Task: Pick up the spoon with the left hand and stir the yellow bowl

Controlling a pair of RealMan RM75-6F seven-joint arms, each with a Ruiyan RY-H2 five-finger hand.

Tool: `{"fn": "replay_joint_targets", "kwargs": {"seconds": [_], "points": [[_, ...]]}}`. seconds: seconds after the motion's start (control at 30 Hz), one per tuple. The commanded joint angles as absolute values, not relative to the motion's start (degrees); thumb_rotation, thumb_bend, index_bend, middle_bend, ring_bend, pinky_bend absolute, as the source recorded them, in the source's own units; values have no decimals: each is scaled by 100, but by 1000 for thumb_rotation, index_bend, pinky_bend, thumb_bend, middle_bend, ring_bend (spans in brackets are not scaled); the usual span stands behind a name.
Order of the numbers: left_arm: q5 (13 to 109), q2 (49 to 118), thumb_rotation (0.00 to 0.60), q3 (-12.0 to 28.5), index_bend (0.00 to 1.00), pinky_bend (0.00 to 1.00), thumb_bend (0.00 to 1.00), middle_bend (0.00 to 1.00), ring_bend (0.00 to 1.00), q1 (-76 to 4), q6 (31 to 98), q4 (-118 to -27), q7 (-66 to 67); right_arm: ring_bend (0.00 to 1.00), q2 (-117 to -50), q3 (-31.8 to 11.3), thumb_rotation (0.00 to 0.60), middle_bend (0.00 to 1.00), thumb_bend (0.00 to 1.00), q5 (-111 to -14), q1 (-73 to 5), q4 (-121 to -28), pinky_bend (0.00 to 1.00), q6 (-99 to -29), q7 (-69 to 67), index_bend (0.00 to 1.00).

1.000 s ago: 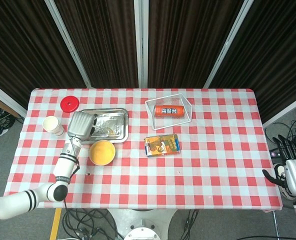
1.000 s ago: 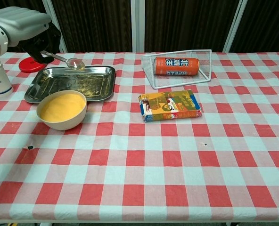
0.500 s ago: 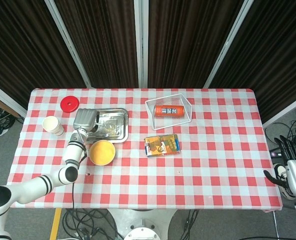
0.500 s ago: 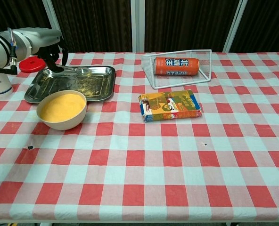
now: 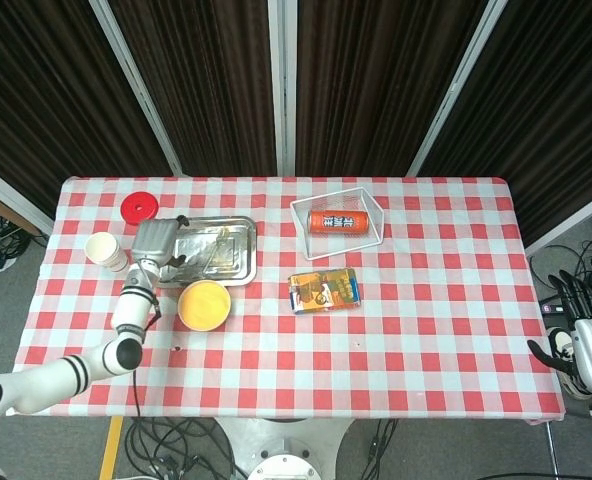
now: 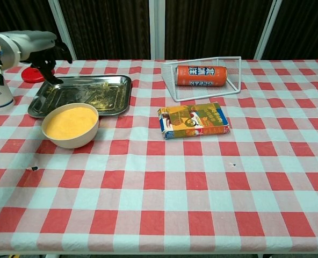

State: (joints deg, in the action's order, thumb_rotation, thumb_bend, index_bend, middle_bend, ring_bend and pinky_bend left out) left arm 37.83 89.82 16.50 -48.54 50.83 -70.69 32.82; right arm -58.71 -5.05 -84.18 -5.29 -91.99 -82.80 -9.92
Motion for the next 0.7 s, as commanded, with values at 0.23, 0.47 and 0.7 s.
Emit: {"fn": "replay_joint_targets", "kwargs": {"seconds": [0.23, 0.47, 0.7], "points": [[5926, 7578, 600, 942, 347, 472, 253, 441, 381, -3261, 7208, -8700, 1981, 0, -5886, -484, 600, 0, 134, -8458, -534, -9181, 0, -8265, -1052, 0], [7033, 7200, 600, 218, 331, 289, 168, 296, 239, -2248, 8444, -8854, 1712, 0, -5924, -437, 600, 0, 135, -8493, -568, -9167, 0, -8175, -1043, 0], [7254, 6960, 600, -197, 330, 253, 163, 294, 236, -1492, 8965, -9450, 1769, 0, -6020, -396, 600, 0, 141, -8540, -585, -9145, 0, -8148, -985, 0]]}}
